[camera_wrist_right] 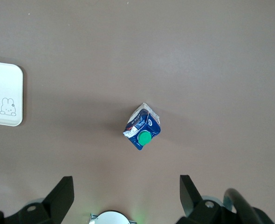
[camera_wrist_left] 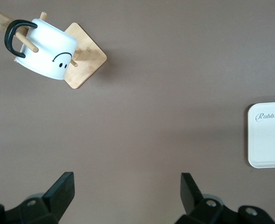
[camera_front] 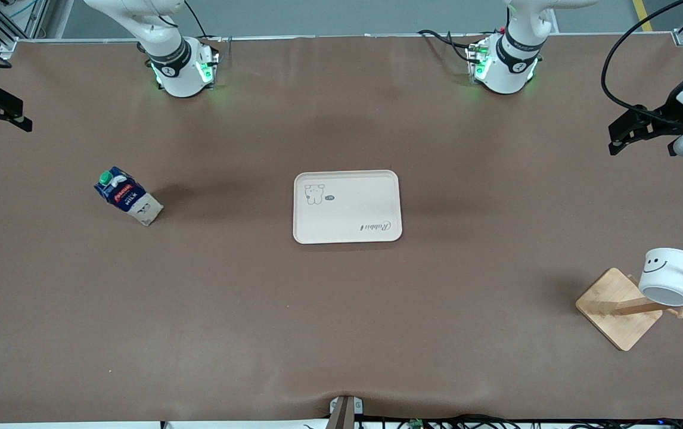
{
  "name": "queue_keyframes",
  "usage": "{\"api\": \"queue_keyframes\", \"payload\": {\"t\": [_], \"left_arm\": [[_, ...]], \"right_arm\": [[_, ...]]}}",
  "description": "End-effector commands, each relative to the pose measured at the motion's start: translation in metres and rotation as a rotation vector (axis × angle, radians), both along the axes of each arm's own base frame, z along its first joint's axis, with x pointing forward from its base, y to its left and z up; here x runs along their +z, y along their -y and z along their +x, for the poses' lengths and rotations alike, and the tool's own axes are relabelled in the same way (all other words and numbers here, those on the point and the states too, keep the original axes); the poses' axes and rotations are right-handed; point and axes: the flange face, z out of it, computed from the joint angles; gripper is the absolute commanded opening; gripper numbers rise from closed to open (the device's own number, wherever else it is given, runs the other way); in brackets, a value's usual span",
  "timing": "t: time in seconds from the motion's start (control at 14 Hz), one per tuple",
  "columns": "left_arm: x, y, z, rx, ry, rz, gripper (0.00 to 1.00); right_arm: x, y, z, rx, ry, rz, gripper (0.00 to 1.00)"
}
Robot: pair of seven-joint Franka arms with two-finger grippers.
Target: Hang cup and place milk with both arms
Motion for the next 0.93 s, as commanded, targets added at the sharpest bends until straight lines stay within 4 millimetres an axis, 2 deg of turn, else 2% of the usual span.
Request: {"api": "queue_keyframes", "payload": {"t": [0.0, 0.21, 0.36, 0.86], "left_arm": [[0.006, 0.004, 0.002, -0.003, 0.003, -0.014, 1.00], [0.005, 0.002, 0.001, 0.002, -0.003, -0.013, 1.00], [0.006, 0.005, 0.002, -0.003, -0.001, -0.014, 1.00], [0.005, 0.007, 0.002, 0.003, -0.002, -0.015, 1.00]], "right_arm": [[0.005, -0.007, -0.007, 0.015, 0.015, -0.016, 1.00], [0.005, -0.007, -0.007, -0.057, 0.016, -0.022, 1.00], [0.005, -0.022, -0.007, -0.121, 0.011, -0.043, 1.00], [0.003, -0.016, -0.007, -0.123, -0.001, -0.055, 1.00]]}}
